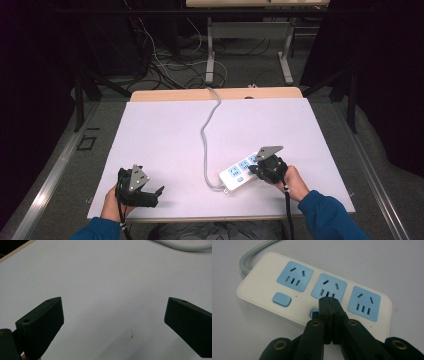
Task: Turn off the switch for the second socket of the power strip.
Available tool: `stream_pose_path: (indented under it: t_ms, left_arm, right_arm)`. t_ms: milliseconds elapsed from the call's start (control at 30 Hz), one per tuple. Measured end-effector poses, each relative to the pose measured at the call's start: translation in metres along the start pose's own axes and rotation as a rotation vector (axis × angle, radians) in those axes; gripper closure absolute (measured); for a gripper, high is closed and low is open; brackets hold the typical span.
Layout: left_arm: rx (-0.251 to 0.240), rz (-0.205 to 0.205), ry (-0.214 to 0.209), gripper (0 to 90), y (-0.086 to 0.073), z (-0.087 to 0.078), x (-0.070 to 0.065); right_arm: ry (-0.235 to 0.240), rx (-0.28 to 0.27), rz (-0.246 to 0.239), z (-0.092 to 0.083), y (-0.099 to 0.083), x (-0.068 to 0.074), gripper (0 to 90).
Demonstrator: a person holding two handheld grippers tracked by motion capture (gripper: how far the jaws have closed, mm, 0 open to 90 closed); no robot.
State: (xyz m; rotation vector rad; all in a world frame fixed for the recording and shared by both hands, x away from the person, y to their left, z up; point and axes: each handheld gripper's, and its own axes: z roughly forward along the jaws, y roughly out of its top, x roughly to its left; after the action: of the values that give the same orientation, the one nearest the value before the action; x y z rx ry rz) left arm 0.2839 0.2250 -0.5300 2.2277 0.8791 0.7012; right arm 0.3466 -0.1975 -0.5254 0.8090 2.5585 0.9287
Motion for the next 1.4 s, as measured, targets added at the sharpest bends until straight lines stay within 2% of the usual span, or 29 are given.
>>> stream_pose_path:
  t_ms: [100,133,267,300,333,367,400,567,733,933,1000,1100,1133,1200,1300,1400]
  left_arm:
    - [0.000,0.001,-0.003,2.3,0.0001,0.0004,-0.0003]
    - [-0.002,0.001,-0.002,2.3,0.0000,0.0007,-0.0003]
    - [0.000,0.000,-0.003,2.3,0.0000,0.0004,-0.0002]
    - [0.002,0.003,-0.001,2.3,0.0000,0.0003,0.0000]
    - [0.001,0.001,-0.002,2.3,0.0000,0.0004,-0.0002]
    - [0.001,-0.001,-0.003,2.3,0.0000,0.0004,-0.0004]
    - [0.001,0.000,-0.003,2.3,0.0001,0.0005,-0.0005]
    - [-0.001,0.003,-0.003,2.3,0.0001,0.0008,-0.0008]
    - [0.000,0.005,-0.003,2.3,0.0000,0.0011,-0.0007]
    - [0.003,0.008,-0.002,2.3,0.0001,0.0012,-0.0008]
    - [0.002,0.004,-0.001,2.3,0.0000,0.0012,-0.0012]
    - [0.003,0.007,-0.002,2.3,0.0000,0.0011,-0.0009]
    - [0.003,0.007,-0.002,2.3,0.0000,0.0012,-0.0008]
    - [0.003,0.007,-0.002,2.3,0.0000,0.0012,-0.0008]
    - [0.003,0.005,-0.002,2.3,0.0000,0.0016,-0.0009]
    - [0.003,0.004,-0.001,2.3,-0.0001,0.0015,-0.0011]
  right_arm:
    - [0.000,-0.004,-0.002,0.0005,0.0002,-0.0002,90.0]
    - [-0.001,-0.003,0.012,0.0003,0.0002,0.0013,90.0]
    - [-0.002,-0.018,-0.001,0.0016,0.0012,0.0034,90.0]
    - [0.015,-0.014,-0.004,0.0013,0.0014,0.0037,90.0]
    - [0.012,-0.010,-0.016,0.0015,0.0019,0.0033,90.0]
    - [0.001,-0.033,-0.004,0.0029,0.0011,0.0050,90.0]
    - [0.009,-0.011,-0.017,0.0016,0.0017,0.0038,90.0]
    - [-0.004,-0.021,0.008,0.0018,0.0001,0.0053,90.0]
    - [-0.005,-0.030,-0.007,0.0026,-0.0004,0.0064,90.0]
    - [-0.013,-0.018,-0.022,0.0030,-0.0011,0.0076,90.0]
    - [-0.020,-0.015,-0.015,0.0036,0.0001,0.0083,90.0]
    - [0.008,-0.015,-0.009,0.0031,-0.0004,0.0043,90.0]
    - [0.003,-0.014,0.000,0.0031,-0.0004,0.0053,90.0]
    - [-0.004,-0.015,-0.012,0.0033,-0.0002,0.0057,90.0]
    - [-0.002,-0.024,0.006,0.0035,-0.0011,0.0052,90.0]
    - [-0.004,-0.019,-0.004,0.0032,-0.0007,0.0053,90.0]
